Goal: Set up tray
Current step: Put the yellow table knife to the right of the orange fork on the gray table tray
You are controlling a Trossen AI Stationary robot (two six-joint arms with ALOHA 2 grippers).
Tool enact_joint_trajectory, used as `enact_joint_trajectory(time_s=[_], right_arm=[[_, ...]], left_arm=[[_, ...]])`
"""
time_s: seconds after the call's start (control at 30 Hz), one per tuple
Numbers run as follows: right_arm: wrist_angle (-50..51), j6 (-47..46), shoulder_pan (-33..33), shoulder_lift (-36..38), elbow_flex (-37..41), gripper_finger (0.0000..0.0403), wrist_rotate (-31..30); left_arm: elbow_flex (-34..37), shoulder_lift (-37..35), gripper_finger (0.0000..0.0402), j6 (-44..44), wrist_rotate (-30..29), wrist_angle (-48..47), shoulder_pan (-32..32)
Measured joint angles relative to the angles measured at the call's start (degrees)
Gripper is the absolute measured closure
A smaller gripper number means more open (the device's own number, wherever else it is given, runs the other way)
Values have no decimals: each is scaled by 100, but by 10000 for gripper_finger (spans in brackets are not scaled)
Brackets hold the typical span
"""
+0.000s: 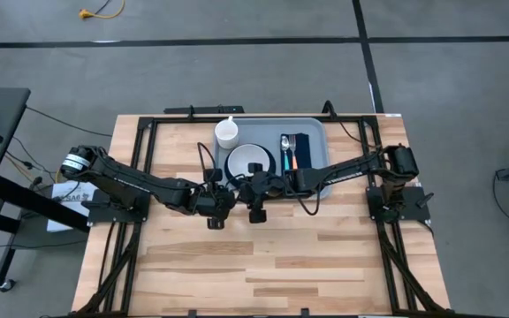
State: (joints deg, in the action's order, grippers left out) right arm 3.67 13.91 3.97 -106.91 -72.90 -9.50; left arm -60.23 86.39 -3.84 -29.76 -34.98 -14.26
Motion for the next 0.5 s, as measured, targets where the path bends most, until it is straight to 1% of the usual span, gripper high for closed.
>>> enact_joint_trajectory(time_s=[0.2, 0.5], right_arm=[[166, 0, -12, -2, 0, 269, -2], [139, -83, -95, -2, 2, 312, 76]], left_arm=[[0, 0, 353, 2, -30, 2, 0], [0, 0, 353, -2, -91, -9, 2]])
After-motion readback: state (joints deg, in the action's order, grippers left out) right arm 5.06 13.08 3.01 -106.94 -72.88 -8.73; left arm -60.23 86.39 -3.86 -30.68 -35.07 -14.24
